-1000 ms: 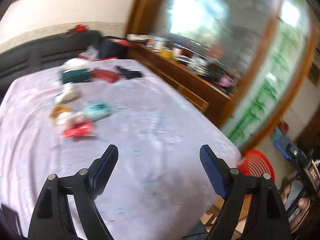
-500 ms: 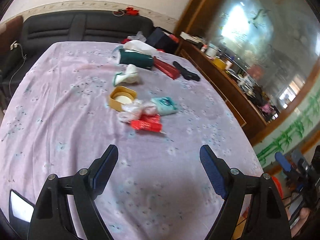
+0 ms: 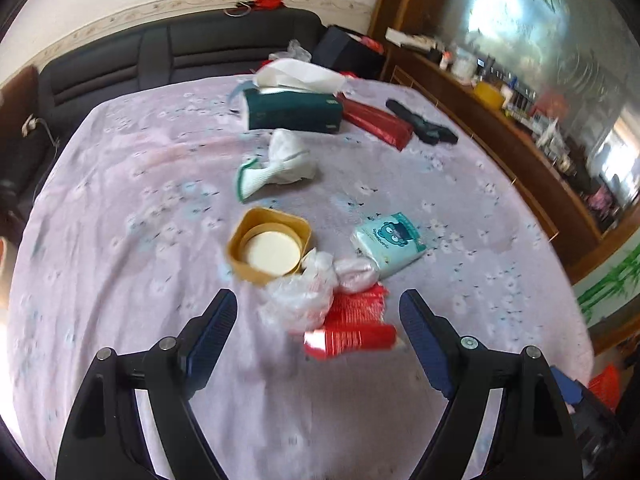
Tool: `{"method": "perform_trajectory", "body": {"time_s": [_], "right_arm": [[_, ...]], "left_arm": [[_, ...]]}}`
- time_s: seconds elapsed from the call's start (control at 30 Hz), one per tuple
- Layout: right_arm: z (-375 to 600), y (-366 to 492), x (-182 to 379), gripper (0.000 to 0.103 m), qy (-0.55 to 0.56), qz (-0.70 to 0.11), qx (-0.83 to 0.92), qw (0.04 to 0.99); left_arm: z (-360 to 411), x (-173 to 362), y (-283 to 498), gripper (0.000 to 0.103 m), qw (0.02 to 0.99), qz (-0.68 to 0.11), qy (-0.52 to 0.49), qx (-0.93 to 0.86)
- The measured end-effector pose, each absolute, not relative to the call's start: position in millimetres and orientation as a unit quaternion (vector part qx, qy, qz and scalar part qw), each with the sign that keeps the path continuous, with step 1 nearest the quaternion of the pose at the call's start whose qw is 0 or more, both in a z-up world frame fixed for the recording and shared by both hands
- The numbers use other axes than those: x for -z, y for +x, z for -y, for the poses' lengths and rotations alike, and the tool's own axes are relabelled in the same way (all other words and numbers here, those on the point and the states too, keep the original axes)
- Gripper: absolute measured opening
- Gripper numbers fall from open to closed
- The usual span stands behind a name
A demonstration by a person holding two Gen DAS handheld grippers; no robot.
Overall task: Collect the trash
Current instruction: 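Grasp the white plastic bag with left tool while right tool grasps red wrapper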
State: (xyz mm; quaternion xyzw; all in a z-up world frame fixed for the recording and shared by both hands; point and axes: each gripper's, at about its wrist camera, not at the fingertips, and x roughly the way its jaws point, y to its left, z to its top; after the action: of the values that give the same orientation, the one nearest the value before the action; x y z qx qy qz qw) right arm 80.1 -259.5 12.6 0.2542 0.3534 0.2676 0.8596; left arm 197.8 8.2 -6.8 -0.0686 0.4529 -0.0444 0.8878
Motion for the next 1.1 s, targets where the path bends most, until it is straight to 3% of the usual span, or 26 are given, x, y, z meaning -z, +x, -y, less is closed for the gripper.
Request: {"method": "perform_trajectory", "body": {"time_s": [0.13, 0.3, 0.5, 0.87, 0.97, 1.03, 1.1], "right_arm": [[247, 99, 12, 0.084, 0.260, -0.379, -0.267, 0.847], [235, 122, 34, 0.076, 0.275, -0.408, -0.271, 0.827], [217, 140, 43, 0.075, 0.285, -0.426, -0.295, 0.807], [169, 187, 62, 0.064, 0.329, -0.468, -0.310, 0.760], [163, 199, 73, 0.047, 0.349, -0.484, -0.293, 0.747], [158, 204, 79, 0.018, 0.351, -0.496, -0.272, 0.746], [155, 206, 84, 0.015, 0.346, -0.503, -0.261, 0.747]], "left_arm": [[10, 26, 220, 0.072, 0.879, -0.475, -0.022, 0.045], [4, 45, 233, 0.040, 0.864, -0.502, -0.021, 0.036], [-12, 43, 224, 0.020, 0.862, -0.503, -0.048, 0.040], [-43, 39, 208, 0.016, 0.854, -0.505, -0.118, 0.044], [-48, 41, 208, 0.016, 0.851, -0.507, -0.130, 0.047], [-50, 44, 208, 0.016, 0.847, -0.512, -0.137, 0.046], [-51, 44, 206, 0.015, 0.847, -0.511, -0.139, 0.043]]}}
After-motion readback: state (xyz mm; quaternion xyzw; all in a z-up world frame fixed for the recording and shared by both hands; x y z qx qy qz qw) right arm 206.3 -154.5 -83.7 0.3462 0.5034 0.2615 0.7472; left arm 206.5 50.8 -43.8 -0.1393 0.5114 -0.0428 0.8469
